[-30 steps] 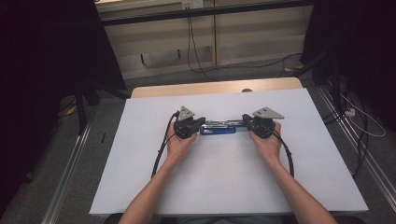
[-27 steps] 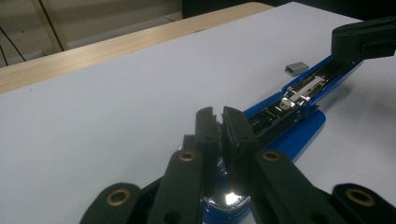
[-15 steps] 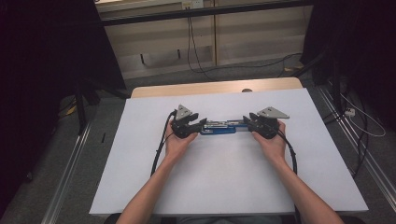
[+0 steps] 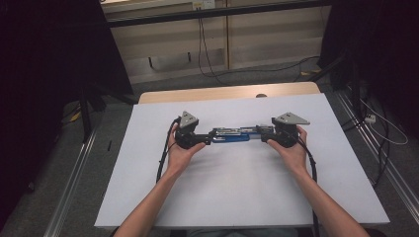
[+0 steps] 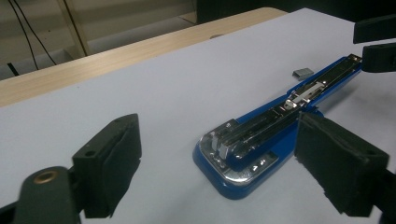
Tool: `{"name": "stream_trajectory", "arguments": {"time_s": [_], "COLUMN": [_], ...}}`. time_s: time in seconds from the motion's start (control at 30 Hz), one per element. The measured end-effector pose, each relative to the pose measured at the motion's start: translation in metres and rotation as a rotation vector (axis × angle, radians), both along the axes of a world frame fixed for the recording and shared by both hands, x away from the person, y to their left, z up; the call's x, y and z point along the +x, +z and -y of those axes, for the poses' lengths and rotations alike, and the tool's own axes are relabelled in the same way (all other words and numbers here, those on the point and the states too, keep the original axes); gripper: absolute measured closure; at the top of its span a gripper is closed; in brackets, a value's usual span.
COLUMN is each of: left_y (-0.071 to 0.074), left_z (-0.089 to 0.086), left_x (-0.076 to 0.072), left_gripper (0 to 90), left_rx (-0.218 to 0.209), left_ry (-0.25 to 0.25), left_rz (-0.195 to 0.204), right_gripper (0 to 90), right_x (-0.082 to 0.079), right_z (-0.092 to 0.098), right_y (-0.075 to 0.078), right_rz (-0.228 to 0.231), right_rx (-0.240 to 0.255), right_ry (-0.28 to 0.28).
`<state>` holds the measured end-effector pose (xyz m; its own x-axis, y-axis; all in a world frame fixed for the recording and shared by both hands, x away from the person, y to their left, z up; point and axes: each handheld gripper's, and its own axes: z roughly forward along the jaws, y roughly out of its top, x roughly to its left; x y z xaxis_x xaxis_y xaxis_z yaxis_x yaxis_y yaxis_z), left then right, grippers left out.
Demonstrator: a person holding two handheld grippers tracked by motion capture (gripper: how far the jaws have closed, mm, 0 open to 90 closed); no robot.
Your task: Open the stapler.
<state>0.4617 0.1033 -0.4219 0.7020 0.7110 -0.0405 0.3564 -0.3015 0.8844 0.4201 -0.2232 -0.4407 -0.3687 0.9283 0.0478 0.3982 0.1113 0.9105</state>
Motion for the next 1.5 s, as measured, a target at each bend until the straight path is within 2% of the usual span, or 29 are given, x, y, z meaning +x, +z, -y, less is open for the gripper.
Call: {"name": "stream_trajectory", "arguments": {"time_s": [0.07,0.13,0.27,0.37,0.5,0.63,0.7,0.83,0.97,1.1,1.2,1.4,1.5], "left_y": [0.001,0.001,0.003,0.004,0.003,0.005,0.005,0.005,0.007,0.005,0.003,0.005,0.009], "left_z": [-0.002,-0.004,-0.010,-0.015,-0.024,-0.033,-0.037,-0.046,-0.054,-0.061,-0.066,-0.073,-0.075], "left_x": [-0.004,-0.007,-0.012,-0.018,-0.022,-0.029,-0.035,-0.045,-0.056,-0.066,-0.074,-0.085,-0.092], "left_gripper": [11.1,12.2,9.9,6.6,5.6,5.6,5.7,5.8,5.9,6.0,5.9,5.9,5.9], "left_rx": [0.006,0.015,-0.020,-0.016,-0.039,-0.058,-0.053,-0.056,-0.025,-0.034,-0.062,-0.056,-0.052], "left_ry": [-0.003,-0.006,-0.004,-0.005,0.003,0.019,0.033,0.029,0.070,0.067,0.055,0.057,0.049], "left_rz": [0.006,0.017,0.016,0.033,0.014,0.016,0.023,0.026,0.060,0.049,0.039,0.021,0.046], "right_gripper": [26.7,24.8,21.6,19.6,18.7,17.8,17.6,17.3,17.1,17.0,16.9,16.0,14.8], "right_x": [-0.001,-0.002,-0.004,-0.006,-0.006,-0.005,-0.005,-0.004,-0.004,-0.004,-0.004,-0.003,-0.003], "right_z": [0.000,0.000,0.005,0.008,0.010,0.008,0.007,0.007,0.009,0.009,0.009,0.012,0.014], "right_y": [0.000,0.000,-0.001,0.000,0.003,0.002,0.002,0.005,0.006,0.005,0.006,0.006,0.007], "right_rz": [-0.003,-0.008,-0.023,-0.026,-0.018,-0.029,-0.033,-0.038,-0.039,-0.046,-0.041,-0.037,-0.041], "right_rx": [-0.003,-0.011,0.000,0.008,0.011,0.003,-0.004,0.006,0.027,0.025,0.022,0.027,0.015], "right_ry": [0.011,0.011,0.004,0.007,0.014,0.030,0.039,0.046,0.041,0.041,0.040,0.035,0.018]}}
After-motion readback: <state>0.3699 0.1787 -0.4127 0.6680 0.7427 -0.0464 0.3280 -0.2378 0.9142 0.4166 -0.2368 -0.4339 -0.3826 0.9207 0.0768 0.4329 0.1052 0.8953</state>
